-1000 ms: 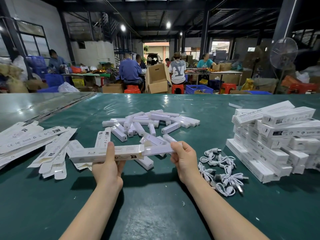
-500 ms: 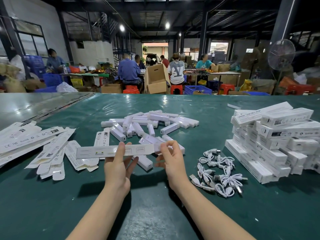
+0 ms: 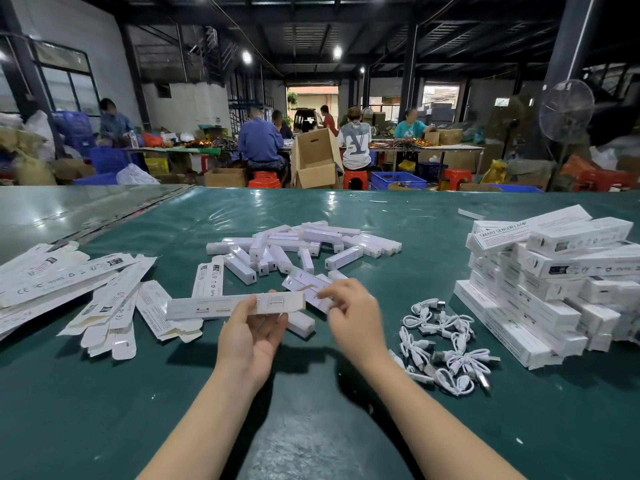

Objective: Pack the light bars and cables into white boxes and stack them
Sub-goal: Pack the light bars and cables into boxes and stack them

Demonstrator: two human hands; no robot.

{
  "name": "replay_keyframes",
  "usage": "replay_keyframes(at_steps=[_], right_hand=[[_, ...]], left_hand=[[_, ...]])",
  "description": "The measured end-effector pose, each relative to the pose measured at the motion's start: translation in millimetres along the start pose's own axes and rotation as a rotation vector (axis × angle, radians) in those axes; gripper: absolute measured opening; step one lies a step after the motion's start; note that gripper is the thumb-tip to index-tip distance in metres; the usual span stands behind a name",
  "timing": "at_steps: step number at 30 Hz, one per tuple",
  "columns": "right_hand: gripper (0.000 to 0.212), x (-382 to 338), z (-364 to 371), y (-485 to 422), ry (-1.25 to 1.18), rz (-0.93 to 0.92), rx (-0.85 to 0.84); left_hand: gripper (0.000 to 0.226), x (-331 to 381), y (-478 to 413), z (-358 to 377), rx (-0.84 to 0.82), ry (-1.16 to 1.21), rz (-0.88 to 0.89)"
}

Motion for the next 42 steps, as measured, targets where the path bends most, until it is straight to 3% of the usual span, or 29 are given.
replay_keyframes(at_steps=[2, 7, 10, 14, 17, 21, 24, 26, 28, 32, 36, 42], right_hand=[[0.025, 8.7, -33.4, -8.9, 0.310, 0.064, 0.146], [0.018, 54.3, -79.7, -6.7, 0.814, 0.436, 0.026], [0.024, 67.3, -94.1, -3.2, 0.895, 0.517, 0.035], [0.022, 68.4, -86.8, -7.2, 0.921, 0.448, 0.019], [0.023, 68.3, -79.3, -9.7, 0.791, 0.385, 0.009], [0.021, 55.3, -63.7, -17.6, 0.391, 0.238, 0.047], [0.013, 50.5, -41.8, -16.0, -0.227, 0.318, 0.004], [0.020, 43.2, -20.7, -11.0, -0.785, 0.429, -0.063], [0.031, 33.2, -6.0, -8.6, -1.117, 0.477, -0.126], [0.020, 12.5, 14.2, -2.5, -1.159, 0.425, -0.262], [0.043, 19.9, 17.0, -1.3, -0.990, 0.412, -0.209], [0.046, 19.3, 16.5, -1.3, -0.934, 0.363, -0.192]], left_hand=[[0.022, 6.3, 0.0, -2.6, 0.026, 0.031, 0.008], [0.021, 2.2, 4.0, -3.5, 0.058, -0.005, -0.031], [0.022, -2.5, 4.9, -4.3, 0.067, -0.029, -0.058], [0.020, -4.7, 5.3, -3.6, 0.056, -0.025, -0.068], [0.018, -6.0, 5.9, -2.8, 0.037, 0.010, -0.080], [0.019, -5.8, 6.1, 1.6, 0.008, 0.089, -0.086], [0.018, -5.4, 5.0, 0.0, 0.019, 0.099, -0.081], [0.017, -5.4, 3.8, -2.7, 0.036, 0.103, -0.081], [0.016, -4.9, 2.4, -5.1, 0.054, 0.110, -0.078], [0.017, -5.6, 3.0, -5.0, 0.073, 0.129, -0.086], [0.017, -6.8, 3.2, -4.2, 0.073, 0.130, -0.090], [0.014, -6.6, 2.0, -3.3, 0.078, 0.140, -0.067]])
Point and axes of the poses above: each hand's wrist, its own y-axis away from the middle knuckle, its own z-axis out of the palm, x = y × z, the point moved 9 cm from there along -y, towards the middle knuckle, and after that the axes turned 9 degrees about -y, right-handed, at the moved point
